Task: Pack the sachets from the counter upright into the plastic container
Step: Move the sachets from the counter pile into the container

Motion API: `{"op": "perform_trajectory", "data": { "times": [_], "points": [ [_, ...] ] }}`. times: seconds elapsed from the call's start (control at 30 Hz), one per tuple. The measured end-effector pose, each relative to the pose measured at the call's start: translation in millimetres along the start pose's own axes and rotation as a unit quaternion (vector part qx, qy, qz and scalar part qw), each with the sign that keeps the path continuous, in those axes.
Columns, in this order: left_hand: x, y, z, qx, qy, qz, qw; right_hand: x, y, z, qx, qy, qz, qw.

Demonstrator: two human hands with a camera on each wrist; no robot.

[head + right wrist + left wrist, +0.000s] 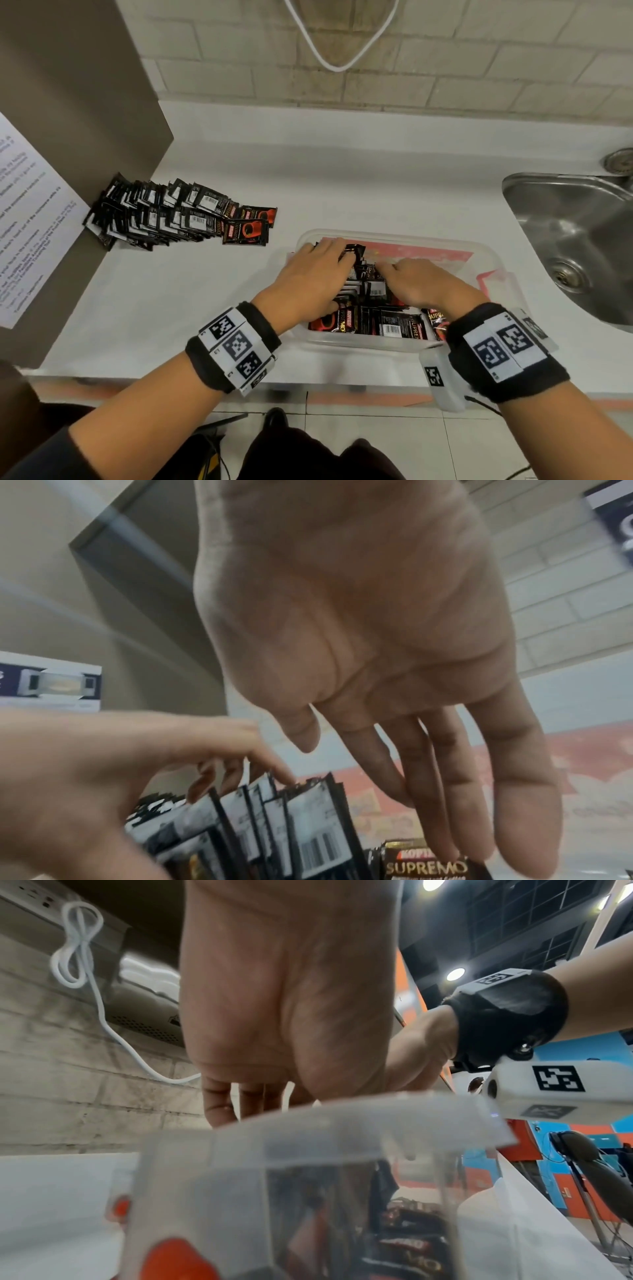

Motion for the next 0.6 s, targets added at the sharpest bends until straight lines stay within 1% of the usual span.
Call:
{"op": "perform_trajectory", "data": {
  "times": [0.1,0.17,0.23,0.3,0.4,0.43,0.47,0.53,0.6],
  "points": [
    [0.3,-6.8,-2.0,-0.019,0.005,0.016,1.0,7.2,6.9,-5.3,-0.119,-0.014,-0.006,0.993],
    [0.5,-5.8,-6.3,-0.02,0.007,0.018,1.0,7.0,5.2,-17.8,-0.214,-0.028,-0.007,0.976],
    [1.5,-2.4,-13.0,-0.016,0.005,0.011,1.0,-0.5,3.8,-29.7,-0.263,-0.035,0.0,0.964],
    [2.3,-0.1,-21.1,-0.002,-0.01,0.006,1.0,-7.6,0.9,-37.5,-0.304,-0.034,0.013,0.952],
    [1.4,0.1,-31.0,0.021,-0.035,-0.005,0.999,-15.8,4.1,-43.7,-0.42,-0.034,0.004,0.907],
    [0.4,-0.4,-32.6,0.026,-0.038,-0.008,0.999,-16.9,5.9,-44.3,-0.438,-0.038,-0.001,0.898],
    [-0.4,-1.1,-33.5,0.032,-0.041,-0.011,0.999,-16.1,6.5,-43.8,-0.433,-0.041,-0.004,0.9],
    [-1.6,-3.2,-33.3,0.044,-0.043,-0.017,0.998,-10.8,9.5,-39.1,-0.373,-0.028,-0.015,0.927],
    [-2.6,-6.3,-31.8,0.044,-0.037,-0.023,0.998,-9.2,15.6,-28.3,-0.302,0.035,-0.02,0.953]
  ]
}}
Point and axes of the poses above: each hand's wrist, its own x-axis away from the middle knuckle, its own z-axis out of the back of the hand, y = z × x, the point moved 8 cm from there along -x, towards the middle knuckle, and after that the axes turned 1 degree about x, right-handed, at the moved point
